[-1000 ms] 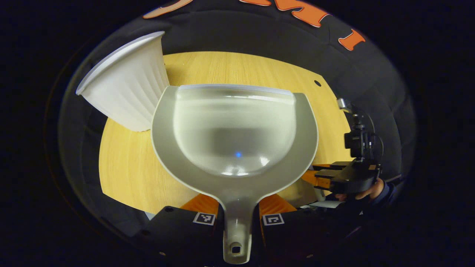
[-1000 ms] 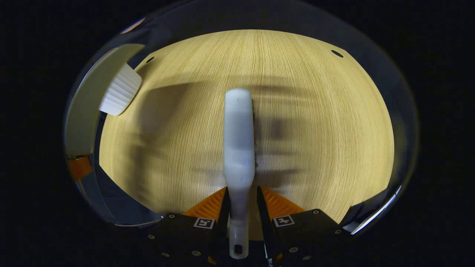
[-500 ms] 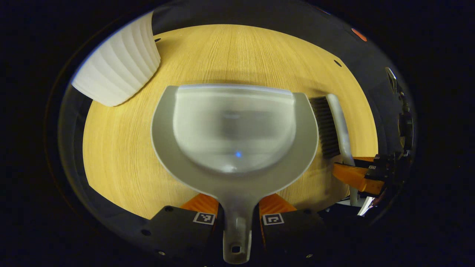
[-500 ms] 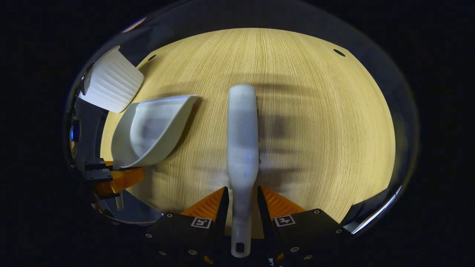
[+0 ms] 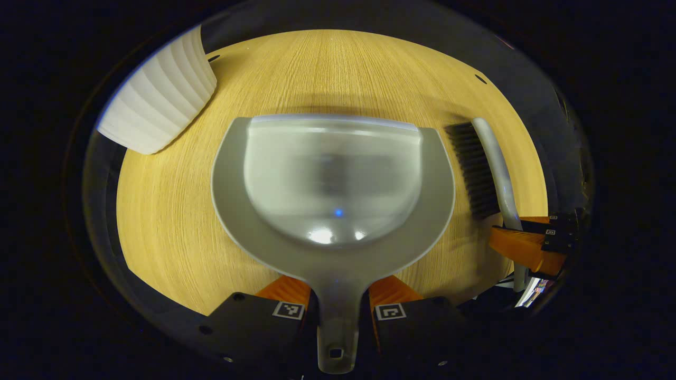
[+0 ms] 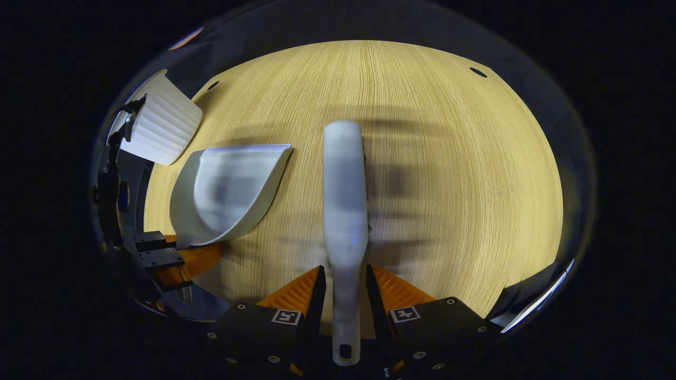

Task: Pick up the small broom and dustpan from the desktop, sweep the trash into the dustpan with the broom, and then empty the trash into the garbage bin.

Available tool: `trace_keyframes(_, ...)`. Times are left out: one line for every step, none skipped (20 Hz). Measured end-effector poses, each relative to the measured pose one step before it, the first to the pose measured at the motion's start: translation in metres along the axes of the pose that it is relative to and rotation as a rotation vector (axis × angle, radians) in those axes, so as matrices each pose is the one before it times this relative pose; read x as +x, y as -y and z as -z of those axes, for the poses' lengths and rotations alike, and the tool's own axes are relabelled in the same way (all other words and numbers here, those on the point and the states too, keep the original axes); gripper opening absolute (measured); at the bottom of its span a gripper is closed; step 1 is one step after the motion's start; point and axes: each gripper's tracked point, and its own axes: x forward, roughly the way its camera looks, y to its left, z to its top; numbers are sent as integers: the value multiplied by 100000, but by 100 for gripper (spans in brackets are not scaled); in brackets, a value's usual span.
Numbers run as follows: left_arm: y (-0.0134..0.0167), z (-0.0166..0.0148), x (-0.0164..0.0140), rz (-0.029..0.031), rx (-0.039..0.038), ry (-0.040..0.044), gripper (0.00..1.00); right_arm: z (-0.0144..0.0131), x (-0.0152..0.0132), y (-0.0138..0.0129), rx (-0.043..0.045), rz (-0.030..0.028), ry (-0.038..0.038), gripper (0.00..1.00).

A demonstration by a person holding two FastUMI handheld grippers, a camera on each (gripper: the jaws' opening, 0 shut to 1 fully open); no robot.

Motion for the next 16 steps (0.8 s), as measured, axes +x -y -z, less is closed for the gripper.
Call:
trace_keyframes(94, 130, 12, 414, -470, -1097, 35, -55, 2, 17, 222, -39, 317, 47)
trace_keyframes(240, -124, 201, 866, 712, 1226, 38, -86, 2, 33, 318, 127, 250, 39)
trace_keyframes(-18, -83, -112, -159, 802, 419, 38, 10, -46, 11, 397, -126, 521, 51)
trace_keyframes(397, -79, -248, 2067, 10, 976, 46, -120, -38, -3, 494, -39, 602, 56)
trace_keyframes(234, -204, -309, 1429, -745, 1034, 53, -169, -103, -101, 327, -547, 1127, 59)
trace_keyframes(73, 320, -211, 159, -647, 240, 65, -151, -60, 209, 36, 758, 884, 67)
trace_keyframes(-96, 54, -266, -344, 17, 803, 66, -197, -177, 47, 76, -70, 1013, 71)
trace_keyframes(-67, -91, -305, -468, -26, 1241, 71, -77, -268, -2, 318, -19, 658, 77)
trace_keyframes(-125, -263, -304, -676, 313, 2023, 74, -31, -338, -11, 305, -110, 1155, 80)
trace_keyframes(-41, -88, -511, -4, 14, 1704, 79, -197, -363, 89, 137, 398, 1233, 86)
trace_keyframes(-53, -105, -618, -20, -72, 1194, 81, -286, -573, 161, 157, 504, 1769, 89)
trace_keyframes(-147, -138, -731, 688, -430, 1529, 83, -413, -659, 141, 228, 419, 2010, 93)
trace_keyframes(-288, -72, -587, -216, -234, 1682, 86, -578, -644, 249, 845, 521, 2335, 95)
trace_keyframes(-209, -223, -380, -148, 470, 2626, 88, -501, -393, 248, 1443, 140, 2272, 95)
trace_keyframes(-199, -395, -769, -973, 481, 2890, 90, -508, -912, 110, 1618, -147, 2365, 95)
trace_keyframes(-101, -1054, -770, -419, 1205, 5770, 94, -653, -977, 80, 1381, 101, 2479, 95)
